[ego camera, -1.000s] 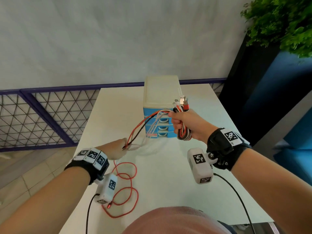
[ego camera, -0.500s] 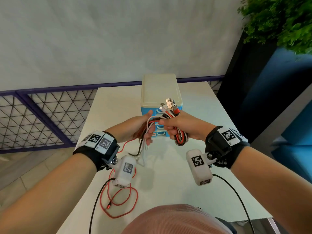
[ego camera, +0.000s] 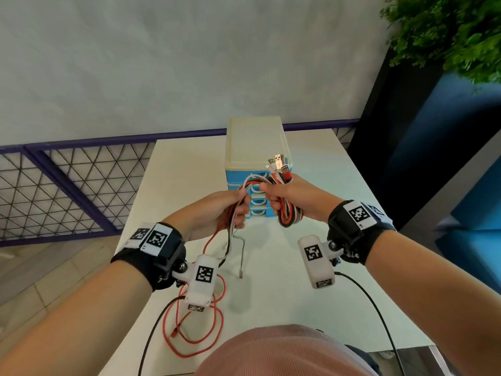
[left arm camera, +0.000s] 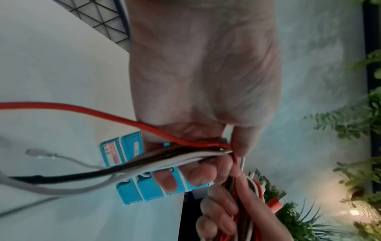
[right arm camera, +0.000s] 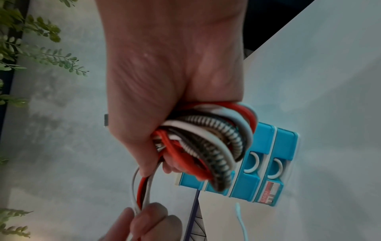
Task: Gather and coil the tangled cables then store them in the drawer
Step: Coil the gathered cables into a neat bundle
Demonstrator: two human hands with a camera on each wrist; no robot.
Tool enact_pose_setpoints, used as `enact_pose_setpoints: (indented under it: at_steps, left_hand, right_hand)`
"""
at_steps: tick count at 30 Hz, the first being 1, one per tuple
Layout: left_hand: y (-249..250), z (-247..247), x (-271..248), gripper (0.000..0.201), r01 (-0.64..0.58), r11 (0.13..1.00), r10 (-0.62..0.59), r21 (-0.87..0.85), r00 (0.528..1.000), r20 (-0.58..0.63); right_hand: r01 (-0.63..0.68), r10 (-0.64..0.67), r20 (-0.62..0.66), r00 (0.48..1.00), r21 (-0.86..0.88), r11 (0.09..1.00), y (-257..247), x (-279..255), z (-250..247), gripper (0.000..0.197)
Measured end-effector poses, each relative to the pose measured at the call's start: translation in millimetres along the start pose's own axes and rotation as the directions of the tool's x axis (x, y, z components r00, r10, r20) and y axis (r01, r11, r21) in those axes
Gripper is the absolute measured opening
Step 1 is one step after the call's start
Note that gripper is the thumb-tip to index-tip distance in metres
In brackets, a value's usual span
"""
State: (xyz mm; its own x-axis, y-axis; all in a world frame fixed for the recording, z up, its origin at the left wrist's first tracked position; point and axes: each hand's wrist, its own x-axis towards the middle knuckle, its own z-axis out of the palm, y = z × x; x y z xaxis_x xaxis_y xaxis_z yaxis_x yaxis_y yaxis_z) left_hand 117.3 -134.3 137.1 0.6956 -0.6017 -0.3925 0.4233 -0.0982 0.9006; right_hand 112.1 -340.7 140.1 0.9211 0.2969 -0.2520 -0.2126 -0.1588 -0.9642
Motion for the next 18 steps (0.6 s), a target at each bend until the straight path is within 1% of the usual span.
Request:
enact_pose_setpoints:
  at_steps: [1,3,5,8,13,16,18]
  left_hand:
    - [1.9,-1.5,-0.8,0.036,0.026,0.999,-0.025,-0.029,1.0,0.014]
    - [6.4,-2.8,-1.8,0.051,0.09,0.995,-0.089,-0.045,0.996,0.028]
    - [9.4,-1.7,-1.2,0.062,0.138,0.99,-0.138,-0.01,0.99,-0.006]
    - [9.4,1.6,-0.1,0.055,0.132,0.99,-0.13,0.04,0.991,-0.039]
    - [8.2,1.9,-0.7,0.043,0.083,0.995,-0.081,0.046,0.996,-0.042]
    - [10.4,3.6,-2.1,0.039,0.037,0.997,-0.033,0.062,0.998,-0.062]
    - [10.1,7.1,-2.9,0.038,-0.005,0.994,0.015,0.111,0.996,-0.088]
  right_hand:
    - [-0.001,0.001,0.001,1.0,-0.02,1.0,-0.2,-0.7,0.2,0.018]
    - [-0.004,0.004,-0.002,1.0,-0.075,0.997,-1.0,-1.8,1.7,0.016]
    - [-0.002,0.001,-0.006,1.0,-0.133,0.991,-1.9,-2.2,4.0,0.018]
    - [0.001,-0.003,-0.006,1.0,-0.179,0.984,-3.2,-2.1,5.2,0.022]
    - [-0.014,0.015,0.009,1.0,-0.147,0.989,0.1,-1.8,5.2,0.026]
    - [-0.038,0.038,0.035,0.999,-0.015,0.999,3.7,-1.7,8.1,0.03]
    - [-0.065,0.063,0.029,0.998,0.089,0.994,5.0,-1.0,9.0,0.031]
